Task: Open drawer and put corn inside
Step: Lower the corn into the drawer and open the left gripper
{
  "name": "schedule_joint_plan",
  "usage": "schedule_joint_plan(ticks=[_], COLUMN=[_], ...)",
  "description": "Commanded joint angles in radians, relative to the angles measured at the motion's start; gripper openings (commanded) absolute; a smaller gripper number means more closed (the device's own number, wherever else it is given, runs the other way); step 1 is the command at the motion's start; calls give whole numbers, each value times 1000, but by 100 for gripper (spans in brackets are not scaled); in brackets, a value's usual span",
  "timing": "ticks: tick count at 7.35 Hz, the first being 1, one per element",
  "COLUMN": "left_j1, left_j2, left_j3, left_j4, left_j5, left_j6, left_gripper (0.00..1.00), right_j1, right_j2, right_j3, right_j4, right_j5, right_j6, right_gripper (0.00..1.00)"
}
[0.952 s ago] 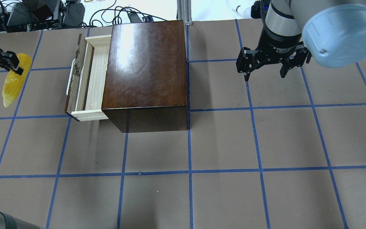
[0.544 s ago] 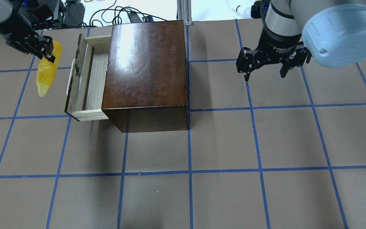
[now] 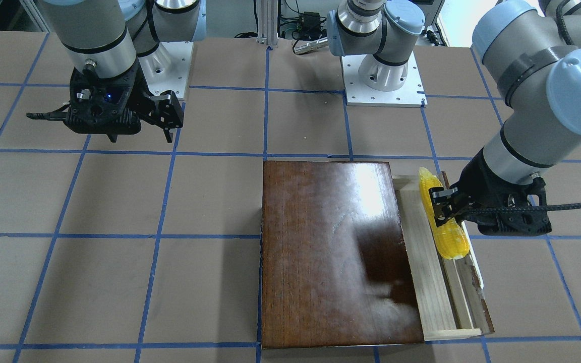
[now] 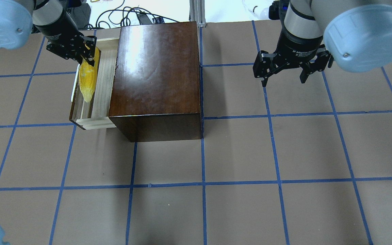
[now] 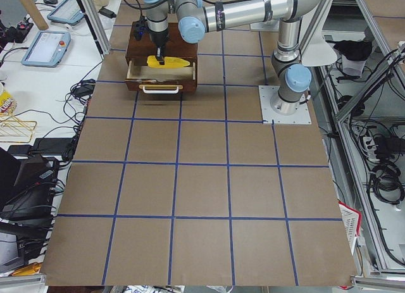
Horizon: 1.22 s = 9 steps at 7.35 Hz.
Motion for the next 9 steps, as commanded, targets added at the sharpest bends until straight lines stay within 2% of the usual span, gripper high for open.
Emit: schedule_joint_plan(ticks=[1, 3, 4, 9], left_j1=[-2, -2, -2, -2], left_j2=[-13, -24, -25, -4], left_j3=[-8, -9, -9, 1], left_j4=[11, 16, 16, 14], left_j5=[-3, 0, -1, -1], left_j6=[-16, -13, -15, -13], left_gripper=[0, 0, 99, 100], right_j1=[0, 0, 0, 0], right_j2=[0, 0, 0, 0], right_j3=[0, 0, 0, 0], right_j4=[0, 0, 0, 0], right_j5=[0, 0, 0, 0], right_j6=[0, 0, 0, 0], right_gripper=[100, 100, 100, 100])
